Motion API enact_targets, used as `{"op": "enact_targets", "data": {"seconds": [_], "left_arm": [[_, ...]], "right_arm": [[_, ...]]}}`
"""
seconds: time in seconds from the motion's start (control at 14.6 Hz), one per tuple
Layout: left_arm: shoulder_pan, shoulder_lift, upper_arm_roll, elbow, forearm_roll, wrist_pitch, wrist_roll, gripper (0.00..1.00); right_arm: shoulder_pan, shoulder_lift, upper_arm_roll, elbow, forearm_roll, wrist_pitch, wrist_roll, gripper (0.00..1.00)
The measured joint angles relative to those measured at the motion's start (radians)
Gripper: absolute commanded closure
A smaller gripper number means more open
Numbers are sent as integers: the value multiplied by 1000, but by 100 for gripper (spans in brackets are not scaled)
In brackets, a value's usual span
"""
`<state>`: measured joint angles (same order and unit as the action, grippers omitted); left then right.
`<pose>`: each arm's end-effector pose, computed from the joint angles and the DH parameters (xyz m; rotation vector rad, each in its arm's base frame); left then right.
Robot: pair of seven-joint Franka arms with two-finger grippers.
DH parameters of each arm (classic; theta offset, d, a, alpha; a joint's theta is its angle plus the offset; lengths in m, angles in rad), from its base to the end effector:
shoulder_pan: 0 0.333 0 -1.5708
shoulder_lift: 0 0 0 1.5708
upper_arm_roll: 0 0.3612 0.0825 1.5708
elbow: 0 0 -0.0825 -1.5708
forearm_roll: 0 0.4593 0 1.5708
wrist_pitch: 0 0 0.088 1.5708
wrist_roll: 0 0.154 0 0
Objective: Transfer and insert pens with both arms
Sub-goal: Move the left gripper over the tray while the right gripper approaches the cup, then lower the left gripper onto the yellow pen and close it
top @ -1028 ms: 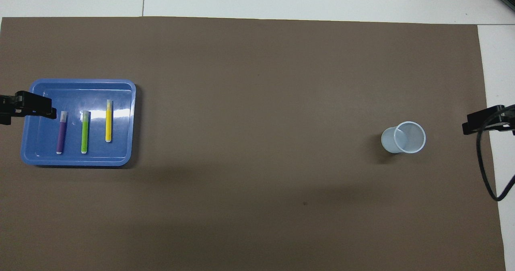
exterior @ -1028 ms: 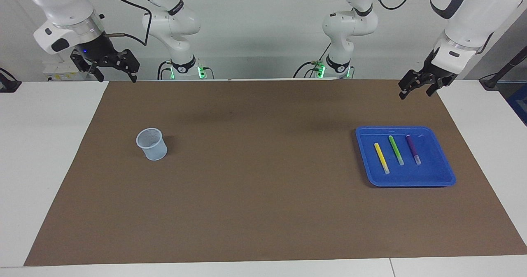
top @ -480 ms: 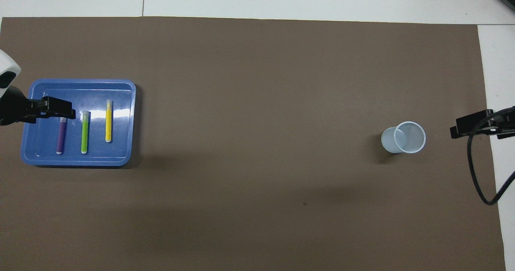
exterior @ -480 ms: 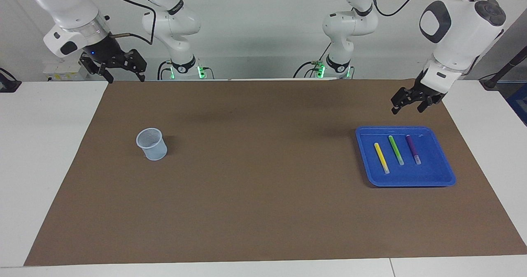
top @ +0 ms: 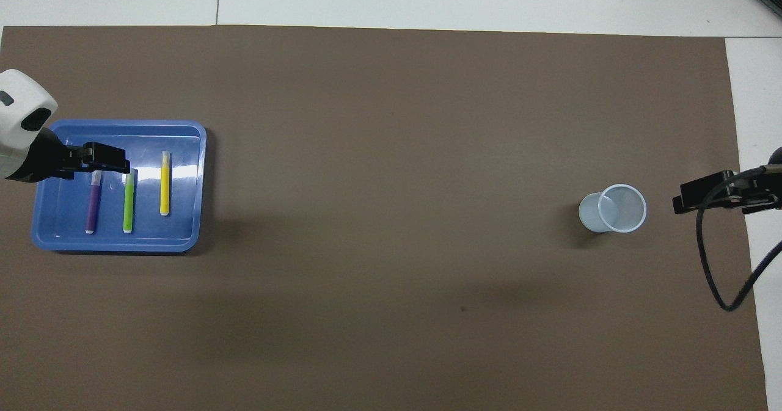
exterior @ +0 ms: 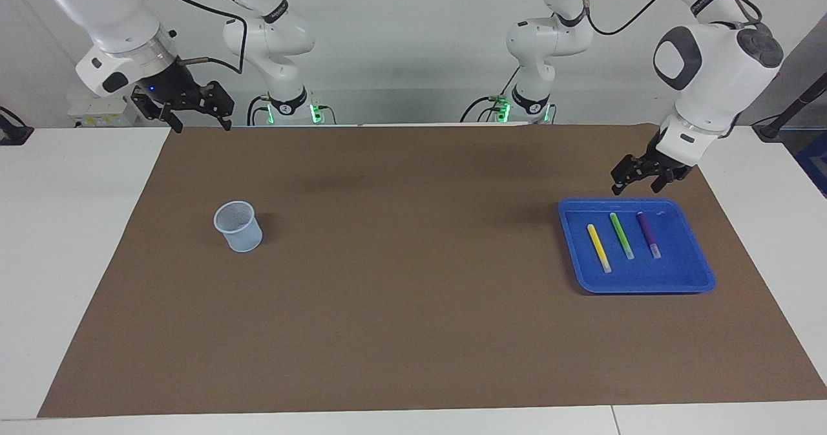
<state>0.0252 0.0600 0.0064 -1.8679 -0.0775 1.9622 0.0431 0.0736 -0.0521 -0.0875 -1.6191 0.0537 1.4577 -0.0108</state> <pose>0.6565 0.0123 0.4548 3.0705 0.0258 0.0567 0.5933 -0.0007 0.6197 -3.0775 -0.0006 0.1675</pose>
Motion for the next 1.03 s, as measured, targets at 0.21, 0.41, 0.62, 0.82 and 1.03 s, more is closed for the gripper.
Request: {"op": "enact_targets", "data": {"seconds": [0.21,0.41,0.62,0.82,1.03], "left_arm": [[1,39,0,-1,0,56,5,1],[3,76,0,-1,-8,112,6,1],[3,120,-1,-2,-27,162,13,2],[5,153,-1,-1,-27,196,38,2],[11,198,-1,-2,-27,247,57,3]], "right_arm": [[16,-3,0,-13,0,8,0,0],[42,-4,1,-46,0,50,0,0],[45,-5,0,-71,0,62,0,0],[45,-6,0,-106,0,96,0,0],[49,-6,0,-134,0,115,0,0]]}}
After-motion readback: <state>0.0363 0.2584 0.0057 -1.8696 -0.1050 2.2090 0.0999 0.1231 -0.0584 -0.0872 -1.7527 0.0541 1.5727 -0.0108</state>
